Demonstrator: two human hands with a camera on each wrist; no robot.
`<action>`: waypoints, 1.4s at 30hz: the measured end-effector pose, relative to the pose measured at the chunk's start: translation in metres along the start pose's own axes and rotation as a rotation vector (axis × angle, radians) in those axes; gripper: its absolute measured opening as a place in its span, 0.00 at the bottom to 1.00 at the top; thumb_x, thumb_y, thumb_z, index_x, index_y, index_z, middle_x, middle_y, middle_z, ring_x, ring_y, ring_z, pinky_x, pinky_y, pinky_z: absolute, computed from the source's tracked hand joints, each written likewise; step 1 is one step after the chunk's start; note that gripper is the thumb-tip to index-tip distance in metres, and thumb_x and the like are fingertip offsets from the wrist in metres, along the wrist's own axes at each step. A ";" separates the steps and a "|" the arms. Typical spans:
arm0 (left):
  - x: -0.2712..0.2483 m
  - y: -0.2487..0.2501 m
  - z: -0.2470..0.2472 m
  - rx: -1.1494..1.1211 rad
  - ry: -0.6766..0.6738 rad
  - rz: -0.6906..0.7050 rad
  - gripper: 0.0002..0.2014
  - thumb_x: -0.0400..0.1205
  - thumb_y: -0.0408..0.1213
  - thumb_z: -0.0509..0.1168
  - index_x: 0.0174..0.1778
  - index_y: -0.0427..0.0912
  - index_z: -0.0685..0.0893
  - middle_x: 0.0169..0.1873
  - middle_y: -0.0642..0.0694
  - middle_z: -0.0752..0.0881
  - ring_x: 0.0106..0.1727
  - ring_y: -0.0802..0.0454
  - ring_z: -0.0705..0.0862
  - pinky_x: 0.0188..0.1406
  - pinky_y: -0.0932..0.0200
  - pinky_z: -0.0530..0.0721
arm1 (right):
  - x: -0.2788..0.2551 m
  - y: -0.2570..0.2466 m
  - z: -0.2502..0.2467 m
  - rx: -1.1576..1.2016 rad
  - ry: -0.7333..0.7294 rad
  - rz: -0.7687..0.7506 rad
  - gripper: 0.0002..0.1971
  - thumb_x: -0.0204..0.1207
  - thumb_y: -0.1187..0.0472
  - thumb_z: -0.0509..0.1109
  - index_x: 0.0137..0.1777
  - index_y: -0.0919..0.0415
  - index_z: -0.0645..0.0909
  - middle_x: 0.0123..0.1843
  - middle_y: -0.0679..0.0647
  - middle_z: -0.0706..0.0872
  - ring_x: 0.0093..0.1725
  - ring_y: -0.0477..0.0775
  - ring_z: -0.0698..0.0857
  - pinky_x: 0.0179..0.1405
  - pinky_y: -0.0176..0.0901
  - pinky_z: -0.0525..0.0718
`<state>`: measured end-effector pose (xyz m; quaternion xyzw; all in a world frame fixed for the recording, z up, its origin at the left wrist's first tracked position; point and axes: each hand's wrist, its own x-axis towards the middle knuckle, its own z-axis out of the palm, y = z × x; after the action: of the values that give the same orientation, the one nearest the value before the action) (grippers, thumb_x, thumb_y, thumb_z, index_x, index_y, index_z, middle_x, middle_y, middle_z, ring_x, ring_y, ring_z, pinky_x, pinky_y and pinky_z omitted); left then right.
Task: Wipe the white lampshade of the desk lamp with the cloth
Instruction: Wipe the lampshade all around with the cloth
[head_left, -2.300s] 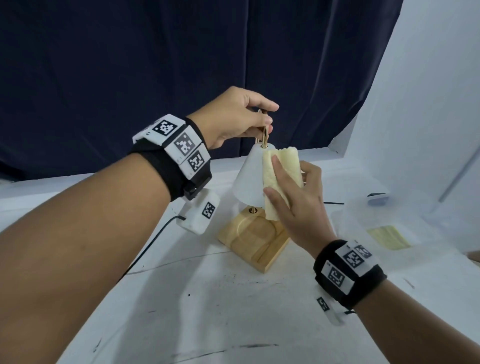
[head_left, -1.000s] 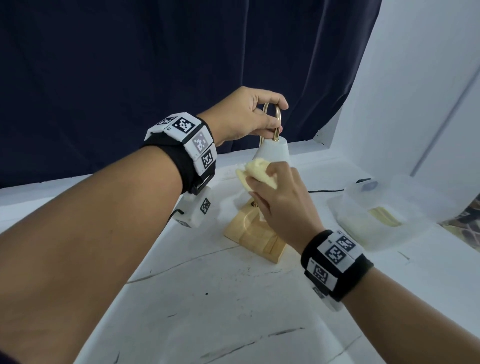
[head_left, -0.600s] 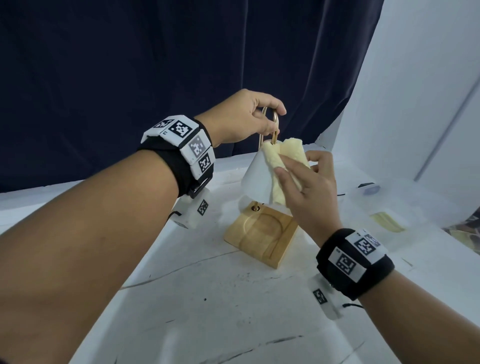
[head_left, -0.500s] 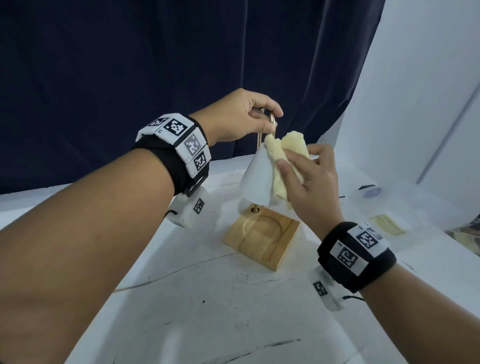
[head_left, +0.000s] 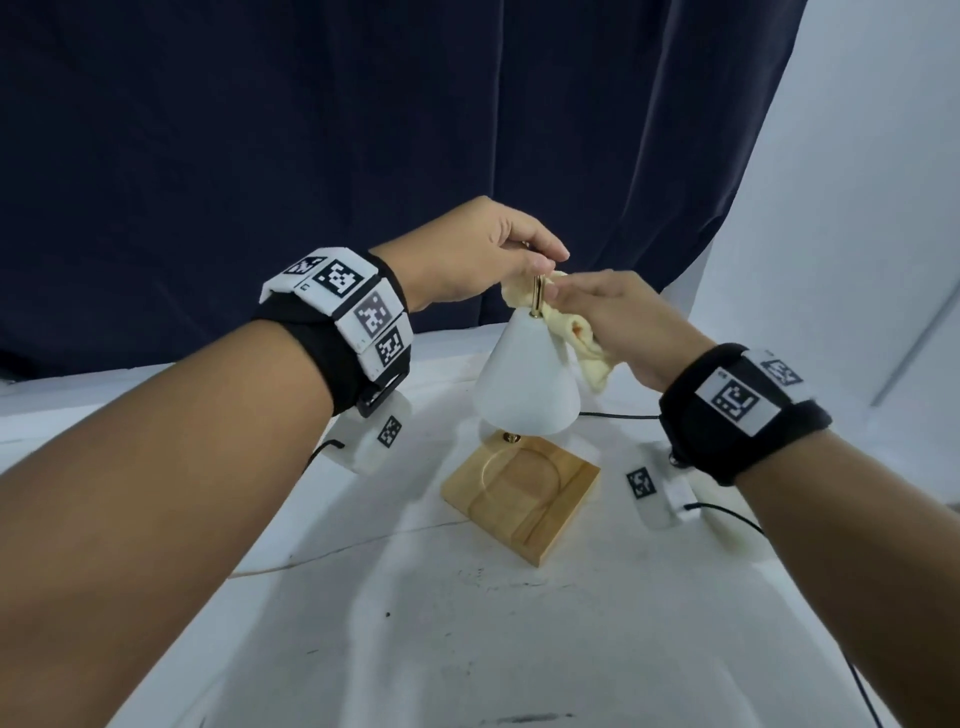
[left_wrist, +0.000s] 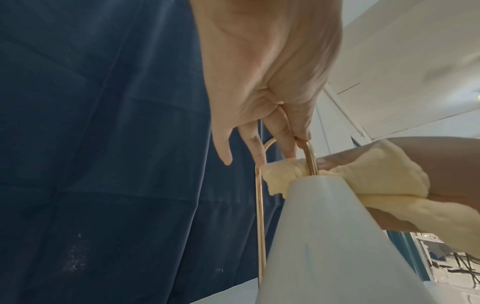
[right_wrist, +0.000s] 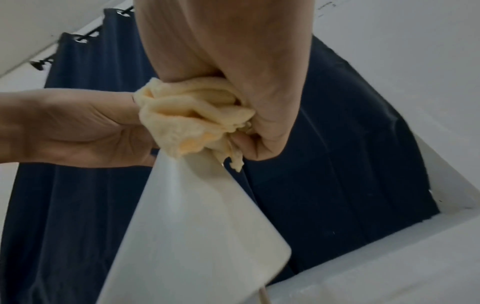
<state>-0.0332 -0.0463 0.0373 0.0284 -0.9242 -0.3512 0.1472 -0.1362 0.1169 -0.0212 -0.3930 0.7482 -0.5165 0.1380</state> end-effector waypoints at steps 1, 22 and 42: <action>-0.001 0.000 0.001 0.000 0.003 -0.001 0.11 0.89 0.35 0.71 0.66 0.46 0.93 0.57 0.53 0.94 0.59 0.65 0.89 0.57 0.83 0.79 | -0.002 0.000 -0.002 -0.034 -0.007 -0.021 0.14 0.87 0.51 0.69 0.53 0.58 0.93 0.41 0.59 0.80 0.40 0.53 0.79 0.45 0.48 0.78; -0.003 0.009 -0.002 0.144 0.044 -0.070 0.18 0.86 0.42 0.75 0.74 0.54 0.89 0.54 0.54 0.96 0.61 0.69 0.89 0.75 0.69 0.76 | -0.028 0.022 -0.006 -0.278 0.181 -0.231 0.12 0.83 0.45 0.72 0.63 0.42 0.91 0.55 0.48 0.73 0.57 0.35 0.75 0.56 0.23 0.68; 0.000 0.010 -0.001 0.177 0.041 -0.083 0.17 0.86 0.43 0.76 0.72 0.54 0.90 0.53 0.56 0.96 0.62 0.68 0.89 0.72 0.69 0.76 | -0.033 0.027 -0.001 -0.487 0.350 -0.414 0.11 0.84 0.50 0.72 0.61 0.50 0.93 0.56 0.52 0.72 0.49 0.46 0.75 0.51 0.36 0.72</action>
<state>-0.0320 -0.0389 0.0446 0.0868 -0.9465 -0.2733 0.1483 -0.1274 0.1461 -0.0510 -0.4632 0.7660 -0.3996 -0.1974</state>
